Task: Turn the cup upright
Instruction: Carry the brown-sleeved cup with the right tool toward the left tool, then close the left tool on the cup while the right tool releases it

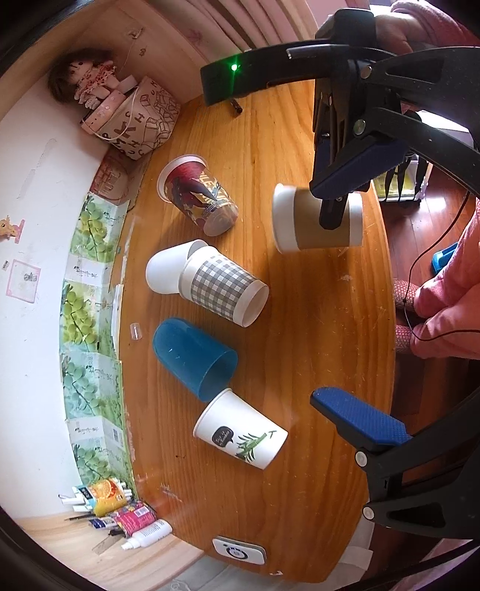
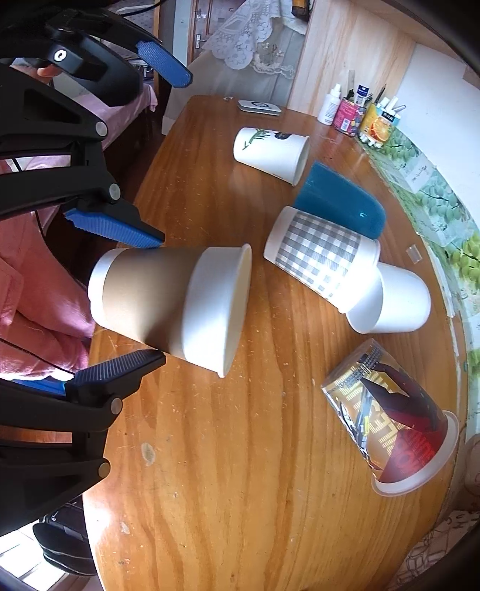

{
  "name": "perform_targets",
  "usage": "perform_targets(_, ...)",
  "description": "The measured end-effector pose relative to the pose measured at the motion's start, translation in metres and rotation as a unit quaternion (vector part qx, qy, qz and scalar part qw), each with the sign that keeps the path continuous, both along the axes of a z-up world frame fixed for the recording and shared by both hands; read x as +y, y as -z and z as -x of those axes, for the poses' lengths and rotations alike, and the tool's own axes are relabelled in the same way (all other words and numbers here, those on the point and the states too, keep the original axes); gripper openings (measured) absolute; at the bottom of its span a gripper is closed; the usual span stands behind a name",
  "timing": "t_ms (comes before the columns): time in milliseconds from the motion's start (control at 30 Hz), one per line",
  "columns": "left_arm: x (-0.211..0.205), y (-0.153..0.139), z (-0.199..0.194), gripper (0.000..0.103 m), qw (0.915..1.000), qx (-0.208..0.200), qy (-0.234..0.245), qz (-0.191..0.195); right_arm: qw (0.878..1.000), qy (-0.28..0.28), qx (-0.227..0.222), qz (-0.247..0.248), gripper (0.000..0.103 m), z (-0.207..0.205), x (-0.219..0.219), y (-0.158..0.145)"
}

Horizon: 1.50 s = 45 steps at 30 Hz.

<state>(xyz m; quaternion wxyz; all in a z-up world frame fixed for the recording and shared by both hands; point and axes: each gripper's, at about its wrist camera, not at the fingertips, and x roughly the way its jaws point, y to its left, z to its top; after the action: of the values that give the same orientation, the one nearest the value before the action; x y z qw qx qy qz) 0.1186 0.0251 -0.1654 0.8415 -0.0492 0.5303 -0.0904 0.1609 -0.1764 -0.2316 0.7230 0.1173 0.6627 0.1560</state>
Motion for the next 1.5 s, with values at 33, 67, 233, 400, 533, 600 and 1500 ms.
perform_targets(33, 0.0, 0.002, -0.003, 0.101, 1.0, 0.003, 0.004, 0.0, 1.0, 0.002, -0.004, 0.002, 0.059, 0.0, 0.0, 0.0)
perform_targets(67, 0.0, 0.003, -0.006, 0.101, 1.0, 0.005, 0.008, -0.001, 1.0, 0.002, -0.007, 0.003, 0.059, -0.001, -0.001, 0.001)
perform_targets(233, -0.003, 0.009, -0.018, 0.101, 0.9993, 0.021, 0.03, -0.012, 1.0, 0.013, -0.015, 0.005, 0.059, -0.001, 0.001, 0.004)
perform_targets(400, -0.006, 0.014, -0.03, 0.101, 0.9978, 0.04, 0.049, -0.02, 0.999, 0.032, -0.025, -0.013, 0.065, 0.007, -0.003, 0.003)
perform_targets(533, -0.012, 0.017, -0.037, 0.101, 0.9964, 0.044, 0.067, -0.028, 0.998, 0.043, -0.04, -0.022, 0.069, 0.016, -0.006, 0.003)
perform_targets(600, -0.016, 0.02, -0.041, 0.101, 0.9955, 0.049, 0.075, -0.03, 0.997, 0.049, -0.054, -0.023, 0.071, 0.023, -0.008, 0.002)
perform_targets(1500, -0.055, 0.083, -0.071, 0.094, 0.9836, 0.155, 0.09, -0.026, 0.985, -0.02, -0.173, 0.006, 0.079, 0.08, 0.02, 0.02)
